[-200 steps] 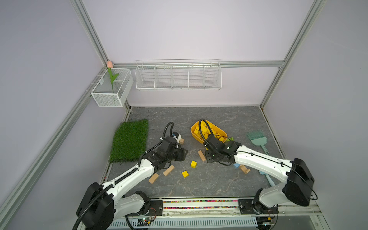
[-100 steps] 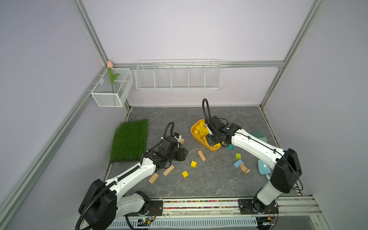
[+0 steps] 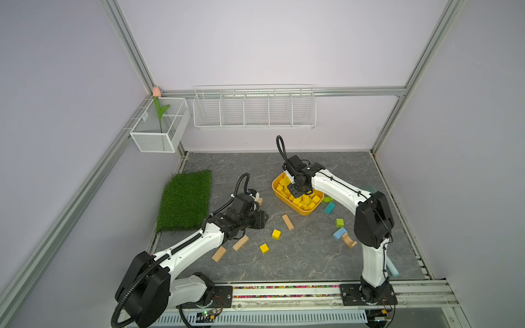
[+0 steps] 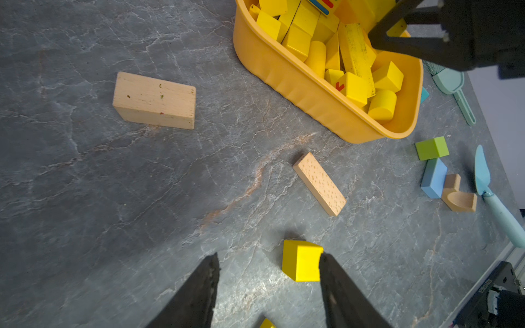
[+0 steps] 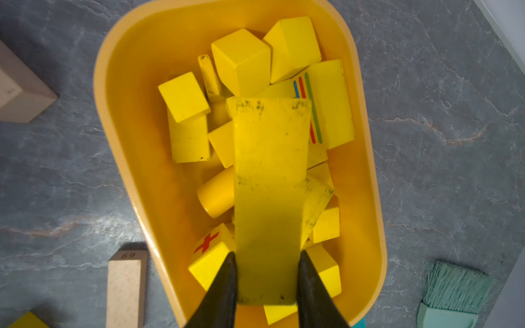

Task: Pick out the yellow building blocks
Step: Place the building block in the storage box.

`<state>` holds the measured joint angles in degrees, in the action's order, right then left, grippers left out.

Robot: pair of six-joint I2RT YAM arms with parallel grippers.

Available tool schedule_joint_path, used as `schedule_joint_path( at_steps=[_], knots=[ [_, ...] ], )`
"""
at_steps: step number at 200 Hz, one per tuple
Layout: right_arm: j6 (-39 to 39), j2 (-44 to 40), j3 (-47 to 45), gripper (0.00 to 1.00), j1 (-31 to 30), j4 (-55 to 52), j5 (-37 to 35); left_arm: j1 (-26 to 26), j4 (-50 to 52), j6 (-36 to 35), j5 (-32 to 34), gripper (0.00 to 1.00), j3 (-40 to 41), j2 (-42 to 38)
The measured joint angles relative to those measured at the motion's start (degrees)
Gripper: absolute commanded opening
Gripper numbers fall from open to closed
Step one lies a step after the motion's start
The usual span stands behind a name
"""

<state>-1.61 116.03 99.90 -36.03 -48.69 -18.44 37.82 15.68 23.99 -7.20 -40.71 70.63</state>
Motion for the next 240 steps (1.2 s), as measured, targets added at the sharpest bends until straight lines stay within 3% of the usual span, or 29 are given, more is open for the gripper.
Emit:
schedule_joint_path(
  at_steps=[22,61,162,208,240],
  knots=[
    [-0.3,1.7,1.4,0.17,0.9,-0.6,0.6,-0.3,0.0,0.0,-0.4,0.58,0.0,0.1],
    [-0.3,3.6,2.9,0.29,1.6,-1.3,1.0,-0.6,0.0,0.0,-0.8,0.58,0.0,0.2],
    [1.8,4.2,3.7,0.44,1.8,-1.5,3.6,-1.0,0.0,0.0,-1.7,0.63,0.0,0.2],
    [3.3,-1.4,-1.0,0.44,1.8,-1.1,5.5,-1.0,0.0,0.0,-2.1,0.71,0.0,0.5],
    [5.6,-10.1,-8.0,0.44,1.8,1.5,7.6,-1.1,-0.5,-0.7,-5.5,0.76,-0.7,3.0]
  ],
)
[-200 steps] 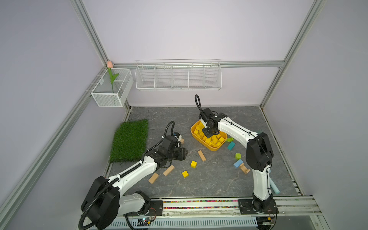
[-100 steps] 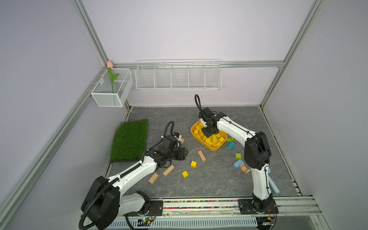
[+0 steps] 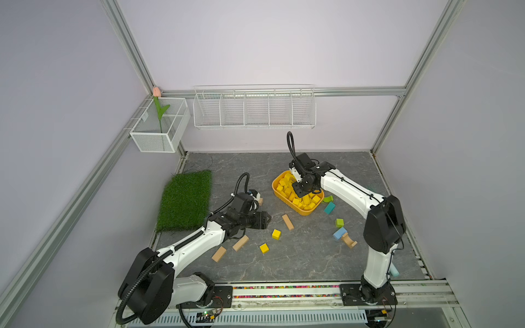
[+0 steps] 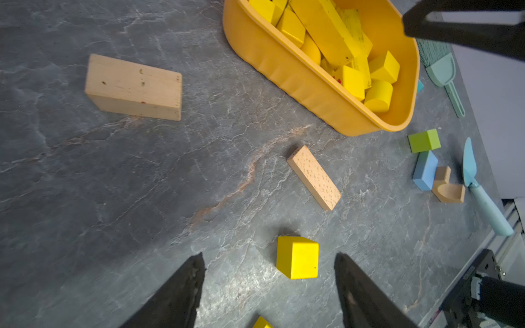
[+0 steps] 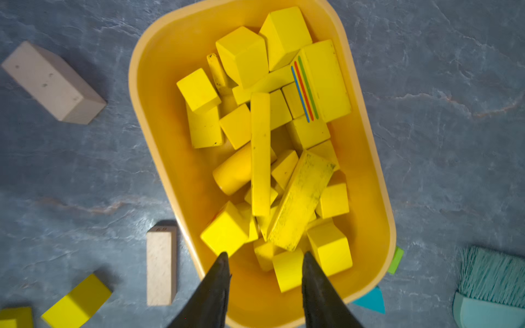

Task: Pick out the yellow building blocks
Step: Place the building block in the storage box.

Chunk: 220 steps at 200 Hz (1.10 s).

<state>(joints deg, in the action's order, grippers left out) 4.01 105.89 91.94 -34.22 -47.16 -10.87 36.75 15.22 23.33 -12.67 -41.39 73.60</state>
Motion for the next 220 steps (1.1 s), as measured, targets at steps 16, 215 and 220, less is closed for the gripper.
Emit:
schedule_joint_path(
  at_steps=[16,215,220],
  knots=[
    [1.8,-5.6,-5.6,0.44,0.0,1.7,1.0,0.0,0.1,-0.4,-1.9,0.77,-1.4,2.2],
    [32.4,-53.6,-65.4,0.52,-3.0,26.5,18.4,10.3,17.6,-4.2,0.9,0.8,-14.4,15.5],
    [32.6,-53.8,-65.5,0.52,-3.0,26.9,18.4,10.4,17.8,-4.2,0.9,0.8,-14.4,15.6]
  ],
)
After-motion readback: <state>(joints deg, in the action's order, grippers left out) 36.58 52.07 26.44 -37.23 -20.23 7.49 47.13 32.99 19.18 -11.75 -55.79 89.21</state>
